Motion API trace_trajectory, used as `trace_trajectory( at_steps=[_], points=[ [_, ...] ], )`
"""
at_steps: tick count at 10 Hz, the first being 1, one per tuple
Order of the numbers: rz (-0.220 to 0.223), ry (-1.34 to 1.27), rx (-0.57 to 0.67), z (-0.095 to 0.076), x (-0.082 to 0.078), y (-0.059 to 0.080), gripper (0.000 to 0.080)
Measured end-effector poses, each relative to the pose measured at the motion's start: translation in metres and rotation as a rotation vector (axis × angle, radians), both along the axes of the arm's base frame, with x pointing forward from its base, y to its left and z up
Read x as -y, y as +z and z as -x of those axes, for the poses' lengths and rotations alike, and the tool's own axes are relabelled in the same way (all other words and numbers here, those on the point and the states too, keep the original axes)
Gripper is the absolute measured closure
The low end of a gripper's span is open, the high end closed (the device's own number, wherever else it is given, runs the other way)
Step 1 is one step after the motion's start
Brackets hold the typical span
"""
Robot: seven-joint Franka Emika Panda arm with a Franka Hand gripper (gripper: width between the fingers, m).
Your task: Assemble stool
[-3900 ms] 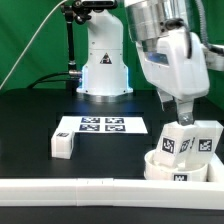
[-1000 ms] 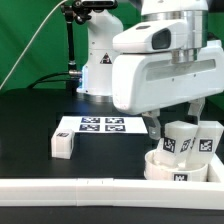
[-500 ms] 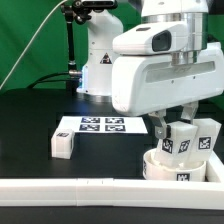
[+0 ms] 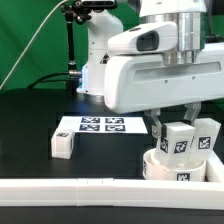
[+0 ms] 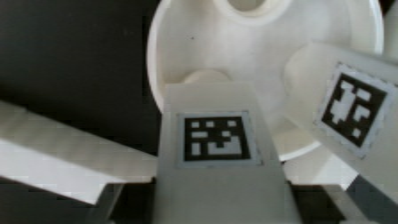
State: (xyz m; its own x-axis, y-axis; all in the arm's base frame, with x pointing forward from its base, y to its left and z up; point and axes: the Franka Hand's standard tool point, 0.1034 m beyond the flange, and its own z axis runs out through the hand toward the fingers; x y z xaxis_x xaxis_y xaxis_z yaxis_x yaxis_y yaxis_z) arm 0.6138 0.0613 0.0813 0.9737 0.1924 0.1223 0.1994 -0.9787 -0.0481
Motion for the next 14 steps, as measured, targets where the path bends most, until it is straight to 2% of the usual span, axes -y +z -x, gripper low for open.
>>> trace_trajectory(
  at_steps=[3, 5, 7, 13, 14],
  points=[
    [-0.057, -0.322, 0.047, 0.001, 0.0, -0.001, 0.0462],
    [-0.108, -0.572, 0.054, 0.0, -0.013, -0.001, 0.0462],
    [-0.139, -0.715, 0.037, 0.002, -0.025, -0.001, 0.0462],
    [-0.206, -1.068, -0.001, 0.002, -0.022, -0.001, 0.0461],
    [-0.233, -1.18, -0.012, 0.001, -0.022, -0.001, 0.0461]
  ],
)
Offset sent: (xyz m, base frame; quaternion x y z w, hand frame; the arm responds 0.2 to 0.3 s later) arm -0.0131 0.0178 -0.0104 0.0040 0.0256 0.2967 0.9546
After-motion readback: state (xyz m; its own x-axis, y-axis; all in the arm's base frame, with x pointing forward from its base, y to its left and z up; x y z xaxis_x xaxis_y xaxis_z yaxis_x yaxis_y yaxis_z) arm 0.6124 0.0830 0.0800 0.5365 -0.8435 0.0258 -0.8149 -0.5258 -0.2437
